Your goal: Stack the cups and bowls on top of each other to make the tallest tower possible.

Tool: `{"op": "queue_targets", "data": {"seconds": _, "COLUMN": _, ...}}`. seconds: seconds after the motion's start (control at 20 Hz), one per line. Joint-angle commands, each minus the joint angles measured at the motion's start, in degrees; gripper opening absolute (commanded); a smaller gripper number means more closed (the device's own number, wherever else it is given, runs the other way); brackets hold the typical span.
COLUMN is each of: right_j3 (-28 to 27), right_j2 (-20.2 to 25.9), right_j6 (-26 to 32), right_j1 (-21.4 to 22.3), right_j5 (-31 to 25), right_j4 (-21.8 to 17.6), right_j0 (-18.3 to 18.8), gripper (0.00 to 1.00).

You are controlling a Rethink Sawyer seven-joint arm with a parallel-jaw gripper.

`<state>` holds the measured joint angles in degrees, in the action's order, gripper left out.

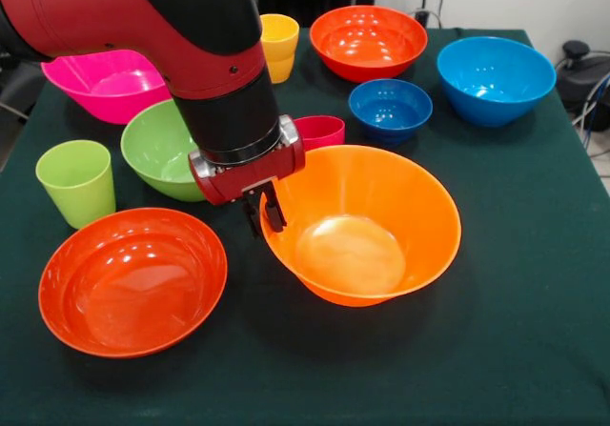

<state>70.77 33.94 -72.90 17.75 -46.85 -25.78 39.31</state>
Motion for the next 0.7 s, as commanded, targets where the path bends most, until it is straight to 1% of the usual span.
{"op": "queue_targets", "data": {"seconds": 0.05, "right_j3": 4.97, "right_j2": 1.06, "right_j6": 18.25, "right_j1": -1.54, "right_j5": -1.92, "right_j4": -7.47, "right_j0": 0.28, "gripper": 0.0}}
{"op": "queue_targets", "data": {"seconds": 0.4, "right_j3": 6.67, "right_j2": 1.02, "right_j6": 17.8, "right_j1": -1.46, "right_j5": -0.61, "right_j4": -7.9, "right_j0": 0.79, "gripper": 0.0}}
{"op": "queue_targets", "data": {"seconds": 0.7, "right_j3": 7.04, "right_j2": 1.31, "right_j6": 18.01, "right_j1": -1.69, "right_j5": -0.37, "right_j4": -8.33, "right_j0": 1.22, "gripper": 0.0}}
